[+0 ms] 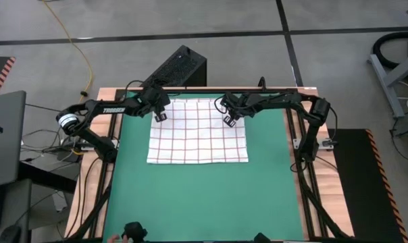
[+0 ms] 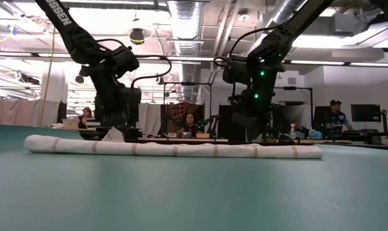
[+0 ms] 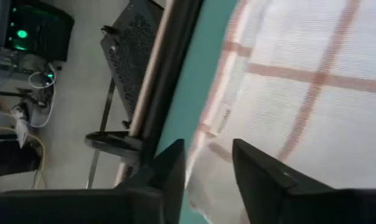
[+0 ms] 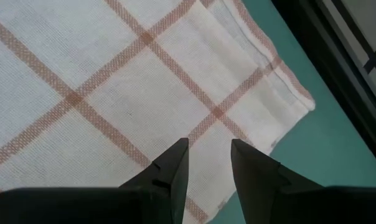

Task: Roll towel into tight, uniform cylinder
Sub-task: Fold the white towel

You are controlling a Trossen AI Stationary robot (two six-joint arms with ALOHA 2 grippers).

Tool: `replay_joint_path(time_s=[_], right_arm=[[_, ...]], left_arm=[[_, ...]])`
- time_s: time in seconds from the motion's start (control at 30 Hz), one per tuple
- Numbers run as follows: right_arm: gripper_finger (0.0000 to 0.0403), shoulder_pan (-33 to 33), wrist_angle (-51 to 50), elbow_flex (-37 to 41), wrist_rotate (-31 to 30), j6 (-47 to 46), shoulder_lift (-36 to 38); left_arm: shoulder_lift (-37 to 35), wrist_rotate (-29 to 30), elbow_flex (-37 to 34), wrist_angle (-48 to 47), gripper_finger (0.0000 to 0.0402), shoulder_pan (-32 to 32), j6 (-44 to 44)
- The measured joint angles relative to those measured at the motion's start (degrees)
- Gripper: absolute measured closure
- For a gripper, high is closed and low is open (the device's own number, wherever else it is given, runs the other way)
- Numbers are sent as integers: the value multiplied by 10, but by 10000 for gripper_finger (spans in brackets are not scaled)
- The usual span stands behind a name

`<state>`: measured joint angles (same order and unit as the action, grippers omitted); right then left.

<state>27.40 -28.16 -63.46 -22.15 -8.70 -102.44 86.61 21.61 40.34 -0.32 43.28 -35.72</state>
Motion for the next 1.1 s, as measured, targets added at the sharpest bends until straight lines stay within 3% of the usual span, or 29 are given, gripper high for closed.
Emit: replay_joint_path(time_s=[0.07, 0.2, 0.3, 0.4, 0.57, 0.63, 0.77, 0.87, 0.97, 1.1], right_arm=[[262, 0, 2, 0, 0, 3, 0], [262, 0, 12, 0, 0, 21, 0], [262, 0, 29, 0, 0, 31, 0], [262, 1, 57, 0, 32, 37, 0], [262, 10, 136, 0, 95, 81, 0], [262, 25, 166, 0, 120, 76, 0], [262, 56, 188, 0, 160, 43, 0], [262, 64, 176, 0, 161, 42, 0], [262, 64, 166, 0, 162, 42, 0], [262, 66, 155, 0, 162, 42, 0]], left_arm=[[0, 19, 7, -1, 249, 5, -9], [0, 110, 37, -2, 221, 9, -6], [-23, 121, 54, -11, 217, 9, -6], [-78, 22, 63, -43, 220, 9, 50], [-172, -298, 64, -126, 235, 45, 195], [-185, -352, 64, -133, 244, 46, 234], [-168, -356, 50, -125, 268, 16, 240], [-138, -316, 6, -70, 291, 1, 220], [-109, -270, -32, 18, 314, 8, 231], [-89, -252, -60, 68, 340, 31, 251]])
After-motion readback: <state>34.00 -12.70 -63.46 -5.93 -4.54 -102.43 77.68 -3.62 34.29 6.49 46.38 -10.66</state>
